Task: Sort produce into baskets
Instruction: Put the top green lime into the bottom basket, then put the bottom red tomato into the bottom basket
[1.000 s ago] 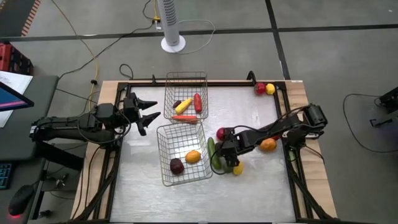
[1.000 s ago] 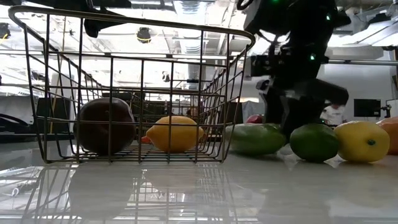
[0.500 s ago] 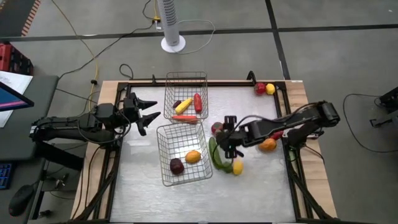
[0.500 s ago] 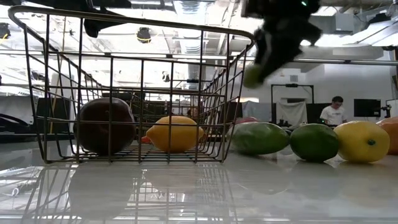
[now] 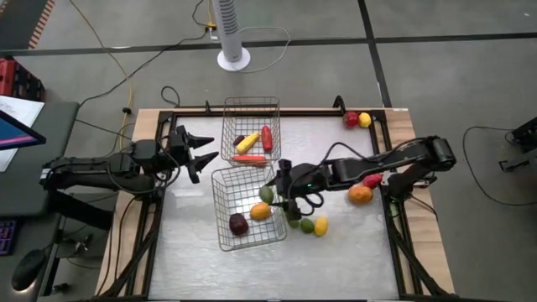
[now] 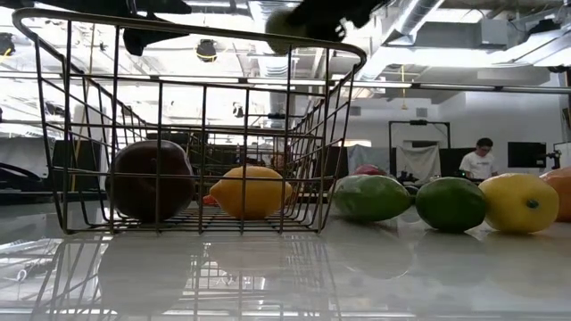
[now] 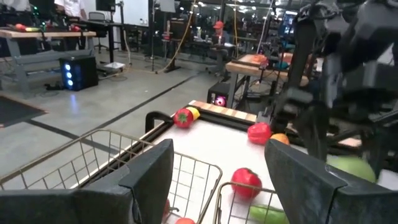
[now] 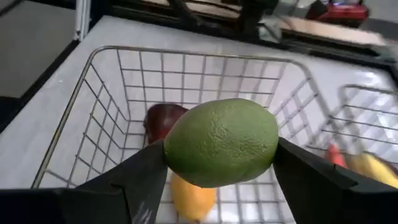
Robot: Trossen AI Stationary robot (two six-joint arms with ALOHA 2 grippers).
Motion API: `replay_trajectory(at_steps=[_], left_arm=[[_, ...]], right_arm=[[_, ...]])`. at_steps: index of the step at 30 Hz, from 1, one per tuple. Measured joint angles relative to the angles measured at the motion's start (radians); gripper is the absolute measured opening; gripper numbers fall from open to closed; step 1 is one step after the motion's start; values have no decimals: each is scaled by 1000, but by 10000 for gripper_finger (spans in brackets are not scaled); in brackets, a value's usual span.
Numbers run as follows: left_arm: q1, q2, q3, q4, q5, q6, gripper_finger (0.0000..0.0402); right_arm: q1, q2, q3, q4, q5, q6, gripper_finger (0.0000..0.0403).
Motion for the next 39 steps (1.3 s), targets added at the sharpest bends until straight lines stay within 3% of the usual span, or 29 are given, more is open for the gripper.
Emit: replay_trajectory(at_steps=[4, 11, 16, 25, 39], left_arm=[[0, 12, 0, 5, 0, 0, 239], [2, 25, 1, 27, -12, 10, 239], [2, 29, 1, 21, -13, 11, 239], [2, 38, 0, 45, -12, 10, 239], [2, 39, 1, 42, -12, 35, 239]], right_arm=[[-9, 53, 15, -15, -38, 1, 333], [-12, 54, 88, -194, -36, 14, 382], [-7, 32, 144, -332, 10, 50, 383], [24, 100, 152, -287, 22, 49, 380], [-35, 501, 633, -688, -18, -94, 379]])
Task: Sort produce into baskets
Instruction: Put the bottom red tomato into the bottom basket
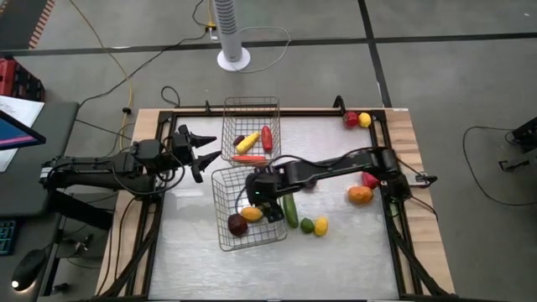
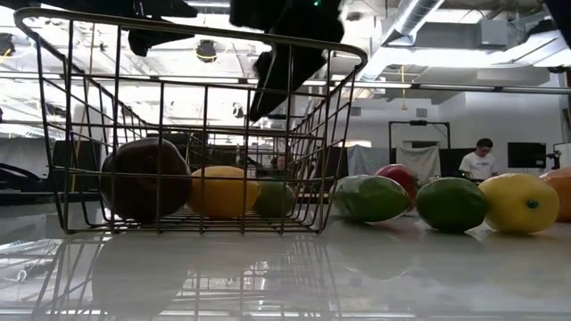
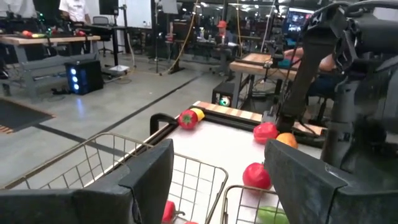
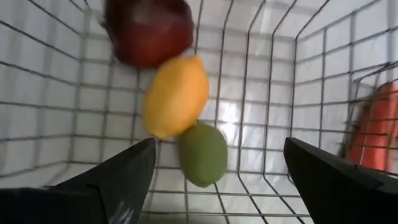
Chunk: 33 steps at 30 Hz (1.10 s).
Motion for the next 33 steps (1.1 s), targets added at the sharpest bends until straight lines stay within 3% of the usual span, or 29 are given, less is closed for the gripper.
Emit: replay_trajectory(at_steps=[9, 17, 21, 33], left_arm=[[0, 0, 0, -18, 0, 10, 239], [0, -1, 0, -22, 0, 10, 239], [0, -11, 0, -27, 10, 9, 239], [0, -108, -1, -100, 39, -41, 239]], right_arm=[[-4, 141, 193, -186, 3, -66, 379], [-5, -5, 187, -228, 117, 18, 379], [-10, -117, 48, -204, 152, 115, 379], [48, -507, -596, 29, 371, 415, 379]])
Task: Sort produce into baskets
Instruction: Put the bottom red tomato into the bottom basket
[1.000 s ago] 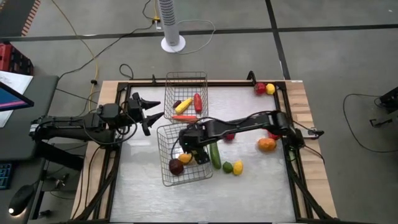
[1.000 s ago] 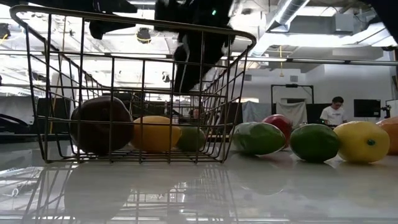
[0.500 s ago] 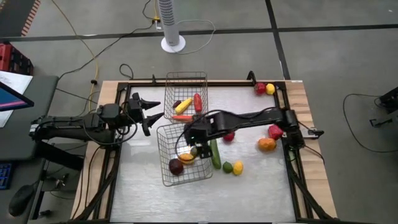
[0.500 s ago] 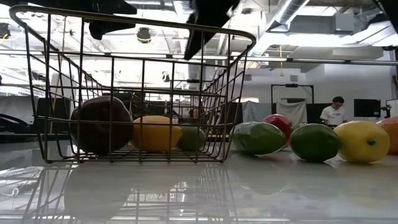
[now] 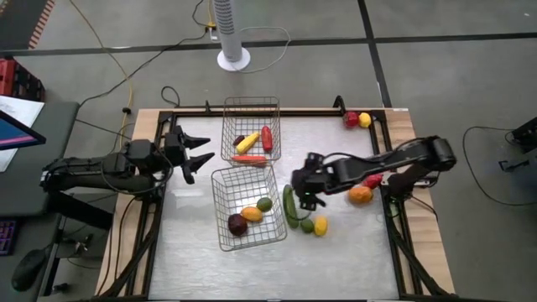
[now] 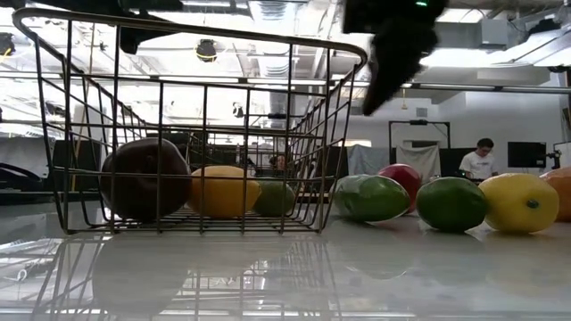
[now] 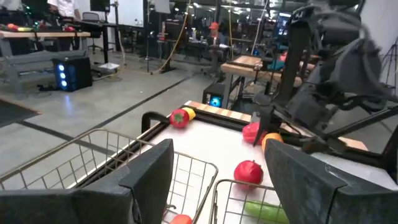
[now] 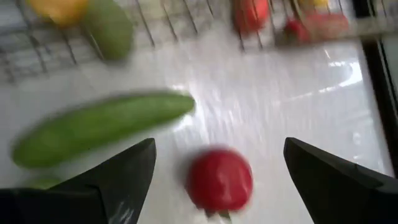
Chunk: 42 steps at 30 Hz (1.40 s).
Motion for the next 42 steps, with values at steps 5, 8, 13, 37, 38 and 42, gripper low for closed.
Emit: replay_trajectory(at_steps=[5, 8, 13, 37, 38, 42], left_arm=[[0, 19, 0, 19, -1, -4, 239], [0, 45, 0, 35, -1, -4, 239], [0, 82, 0, 43, -1, 7, 239], [0, 69, 0, 52, -58, 41, 239], [0, 73, 0, 52, -69, 41, 239], [0, 75, 0, 47, -81, 42, 239]], right_arm=[[-17, -108, -231, 145, 12, 46, 379], [-47, -146, -332, 268, 13, 18, 379], [-100, -141, -413, 354, -1, -28, 379], [-173, -95, -348, 343, -85, -58, 346], [-168, -103, -335, 339, -75, -62, 347], [-145, -141, -288, 375, -52, -74, 351]])
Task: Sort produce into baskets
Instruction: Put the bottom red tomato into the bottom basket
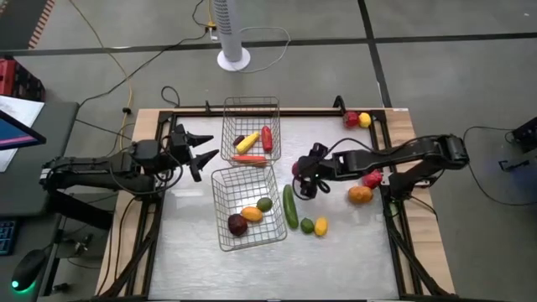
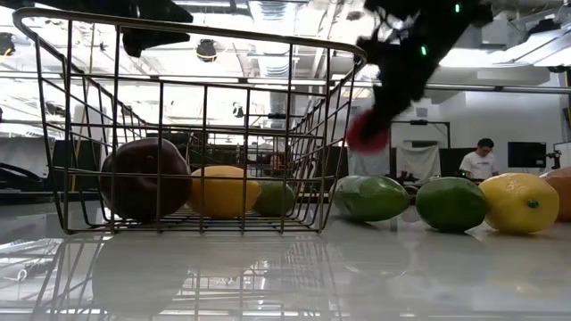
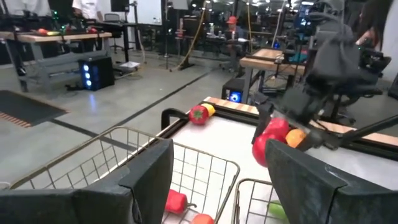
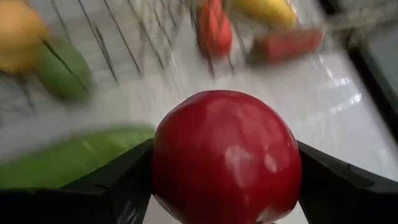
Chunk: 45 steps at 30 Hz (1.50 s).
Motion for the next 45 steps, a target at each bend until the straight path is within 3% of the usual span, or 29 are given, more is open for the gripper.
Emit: replay_trajectory(at_steps=[8, 12, 20, 26, 45], left_arm=[[0, 0, 0, -14, 0, -8, 239], [0, -1, 0, 13, 1, -9, 239], [0, -1, 0, 13, 3, 10, 239], [0, -1, 0, 13, 2, 28, 239], [-5, 20, 1, 57, 15, 14, 239]], right_arm=[[66, -48, 8, 190, -1, -70, 352], [41, -52, 8, 331, -8, -157, 353], [-85, -30, 8, 444, -155, -176, 354], [-76, -21, 9, 527, -290, -120, 354], [90, 158, 262, 424, -337, -111, 354]])
